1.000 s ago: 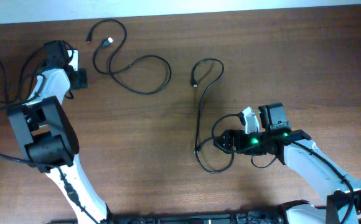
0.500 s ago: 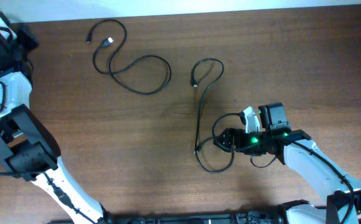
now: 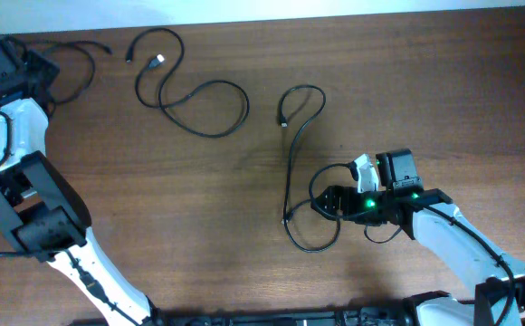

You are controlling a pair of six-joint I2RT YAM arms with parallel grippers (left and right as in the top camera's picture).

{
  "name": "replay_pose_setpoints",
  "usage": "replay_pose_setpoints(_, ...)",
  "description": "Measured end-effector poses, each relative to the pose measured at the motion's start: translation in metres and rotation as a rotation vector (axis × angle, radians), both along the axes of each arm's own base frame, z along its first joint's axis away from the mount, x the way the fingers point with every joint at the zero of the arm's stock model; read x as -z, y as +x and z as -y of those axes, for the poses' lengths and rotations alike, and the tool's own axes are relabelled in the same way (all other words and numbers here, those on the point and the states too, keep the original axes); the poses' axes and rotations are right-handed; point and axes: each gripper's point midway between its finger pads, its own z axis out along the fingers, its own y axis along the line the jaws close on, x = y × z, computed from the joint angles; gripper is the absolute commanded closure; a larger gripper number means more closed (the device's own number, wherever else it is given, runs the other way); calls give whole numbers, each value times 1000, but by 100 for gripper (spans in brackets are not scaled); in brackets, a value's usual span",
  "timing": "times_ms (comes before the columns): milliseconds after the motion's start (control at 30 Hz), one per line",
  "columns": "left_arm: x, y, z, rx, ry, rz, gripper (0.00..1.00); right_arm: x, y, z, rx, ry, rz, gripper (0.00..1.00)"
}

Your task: Untangle cables

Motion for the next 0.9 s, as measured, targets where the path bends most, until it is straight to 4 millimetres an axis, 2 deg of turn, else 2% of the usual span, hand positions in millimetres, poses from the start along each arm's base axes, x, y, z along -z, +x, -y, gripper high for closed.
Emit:
replay_pose_setpoints(33,16,-25,-28,-155,62,-114,100,0,1,0,2,-2,5,1)
replay_pose_setpoints(133,44,-80,-49,-446,50,-312,100,-1,3,0,13,2,5,1)
replay_pose_setpoints(200,53,-120,-61,-668,46,-385,100,-1,3,0,25,5,-3,1)
replay_pose_setpoints(267,50,-139,-71,-773,80,-409,100,-1,4,0,34,7,-7,1)
replay_pose_setpoints(333,44,-143,-82,-832,93,-371,98,-2,6,0,36,9,5,1)
replay_pose_setpoints(367,44,-139,-83,-828,75,-346,91,-2,7,0,37,10,8,1)
replay_pose_setpoints(400,43,-131,-82,-810,45,-310,62,-3,8,0,37,11,12,1)
replay_pose_setpoints(433,41,-118,-81,-782,2,-253,1,-3,8,0,38,11,11,1)
replay_pose_setpoints(467,36,-95,-77,-718,-60,-166,1,-3,8,0,38,11,10,1)
replay_pose_setpoints(500,32,-82,-72,-670,-101,-118,1,-3,8,0,39,12,10,1)
replay_pose_setpoints(600,23,-40,-40,-461,-251,-12,1,-3,8,0,39,12,10,1)
replay_pose_setpoints(733,24,-16,13,-248,-393,-12,1,-3,8,0,39,12,10,1)
replay_pose_setpoints(833,26,2,82,14,-400,-63,1,-3,8,0,39,12,10,1)
replay_pose_setpoints(867,28,8,124,201,-301,-107,1,-3,8,0,39,12,10,1)
replay_pose_setpoints(900,32,9,157,347,-191,-151,1,-3,8,0,39,12,9,1)
